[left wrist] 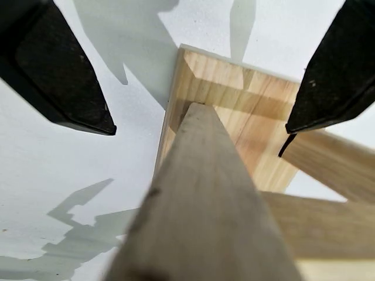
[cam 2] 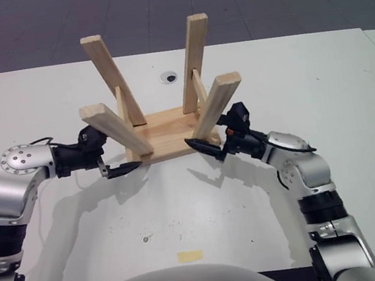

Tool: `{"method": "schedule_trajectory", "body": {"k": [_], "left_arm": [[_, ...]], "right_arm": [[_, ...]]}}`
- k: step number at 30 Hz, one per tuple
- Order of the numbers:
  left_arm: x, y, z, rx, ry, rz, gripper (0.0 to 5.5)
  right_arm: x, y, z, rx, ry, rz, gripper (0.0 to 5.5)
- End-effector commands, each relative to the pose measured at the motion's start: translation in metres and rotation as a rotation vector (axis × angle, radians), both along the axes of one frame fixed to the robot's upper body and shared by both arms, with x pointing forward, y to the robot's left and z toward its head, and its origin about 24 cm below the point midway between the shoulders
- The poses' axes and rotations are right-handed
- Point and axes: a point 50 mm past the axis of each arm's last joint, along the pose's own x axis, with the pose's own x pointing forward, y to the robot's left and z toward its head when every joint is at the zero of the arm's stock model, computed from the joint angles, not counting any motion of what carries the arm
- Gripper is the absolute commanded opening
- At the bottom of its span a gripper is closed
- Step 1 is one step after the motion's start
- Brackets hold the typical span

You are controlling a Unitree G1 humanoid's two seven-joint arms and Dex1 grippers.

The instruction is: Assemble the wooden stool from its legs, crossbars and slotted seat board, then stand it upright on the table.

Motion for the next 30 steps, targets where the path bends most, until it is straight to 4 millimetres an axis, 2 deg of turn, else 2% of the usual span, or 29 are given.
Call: {"method": "schedule_trajectory", "body": {"k": [1,6,9,17,21,26,30], "left_arm": [[0.000,0.006,-0.005,-0.013,0.021,0.033,5.39],[0.001,-0.002,0.000,-0.169,0.123,0.006,5.39],[0.011,-0.001,0.000,-0.238,0.178,0.031,5.00],[0.021,0.000,-0.018,-0.217,0.278,0.003,3.48],[0.018,-0.001,-0.024,-0.241,0.317,-0.004,2.71],[0.019,-0.005,-0.014,-0.439,0.414,0.035,1.89],[-0.001,-0.012,-0.008,-0.560,0.548,0.019,1.81]], "right_arm": [[-0.010,-0.006,0.002,-0.026,0.003,0.002,5.40],[-0.005,-0.006,0.000,0.018,0.029,-0.035,5.40],[0.001,-0.007,0.001,0.038,0.030,-0.051,5.40],[0.015,-0.010,0.006,0.178,0.111,-0.025,3.99],[0.010,-0.006,0.000,0.187,0.182,0.042,3.26],[-0.003,-0.003,-0.004,0.226,0.244,0.076,2.59],[-0.014,0.000,0.005,0.357,0.309,0.100,2.13]]}}
